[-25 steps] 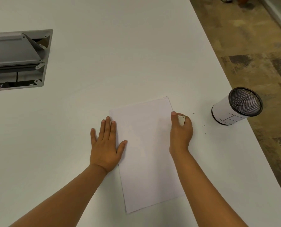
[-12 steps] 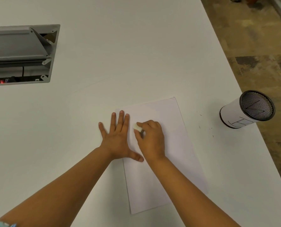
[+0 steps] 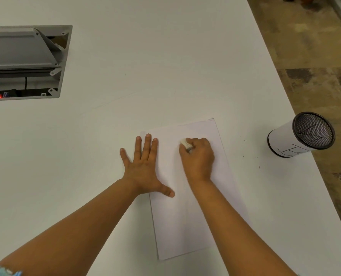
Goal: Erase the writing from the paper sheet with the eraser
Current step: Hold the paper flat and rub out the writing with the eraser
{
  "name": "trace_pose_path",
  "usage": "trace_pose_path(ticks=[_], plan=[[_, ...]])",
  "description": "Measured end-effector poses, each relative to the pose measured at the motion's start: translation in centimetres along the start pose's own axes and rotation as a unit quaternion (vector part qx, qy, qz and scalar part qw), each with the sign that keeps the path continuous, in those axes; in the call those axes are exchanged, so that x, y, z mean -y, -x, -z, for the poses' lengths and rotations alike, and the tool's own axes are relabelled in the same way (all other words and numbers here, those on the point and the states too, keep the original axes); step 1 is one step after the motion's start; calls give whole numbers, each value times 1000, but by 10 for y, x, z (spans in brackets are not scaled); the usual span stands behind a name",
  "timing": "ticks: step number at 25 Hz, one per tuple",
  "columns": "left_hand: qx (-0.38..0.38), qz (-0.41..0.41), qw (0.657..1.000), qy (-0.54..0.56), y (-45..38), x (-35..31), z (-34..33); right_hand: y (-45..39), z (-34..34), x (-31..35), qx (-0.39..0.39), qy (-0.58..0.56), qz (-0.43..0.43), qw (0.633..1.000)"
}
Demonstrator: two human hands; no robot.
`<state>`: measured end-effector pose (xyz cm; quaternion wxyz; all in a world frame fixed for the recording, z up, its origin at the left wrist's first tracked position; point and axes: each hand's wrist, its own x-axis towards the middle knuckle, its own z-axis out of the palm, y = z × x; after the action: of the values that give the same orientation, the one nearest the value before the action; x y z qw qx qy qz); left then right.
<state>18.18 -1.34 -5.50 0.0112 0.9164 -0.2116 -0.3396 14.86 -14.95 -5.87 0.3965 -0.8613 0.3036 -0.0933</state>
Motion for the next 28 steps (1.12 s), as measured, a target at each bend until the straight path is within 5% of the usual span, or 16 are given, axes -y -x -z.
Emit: trace_pose_path(ticks=[3,7,11,14,18,22,26,28], plan=[[-9,-4,1000,-6,0,-1,0,21,-7,10,88,22,73,993],[-2,-4,1000,5,1,-1,1,0,-4,5,4,0,4,1000],[-9,-4,1000,-2,1,-2,0,14,-12,17,86,11,75,993],[-4,-5,1000,4,2,-1,2,-6,-7,8,1,-2,-3,1000],[-6,-3,1000,-1,2,-1,1,7,-11,14,71,17,76,994],[0,-1,1000,13,3,-1,3,-29,24,-17,-76,10,-76,994],[2,2,1000,15,3,-3,4,7,21,-20,26,32,38,998],[4,2,1000,17,5,-3,5,-20,37,-33,-32,23,-16,999]])
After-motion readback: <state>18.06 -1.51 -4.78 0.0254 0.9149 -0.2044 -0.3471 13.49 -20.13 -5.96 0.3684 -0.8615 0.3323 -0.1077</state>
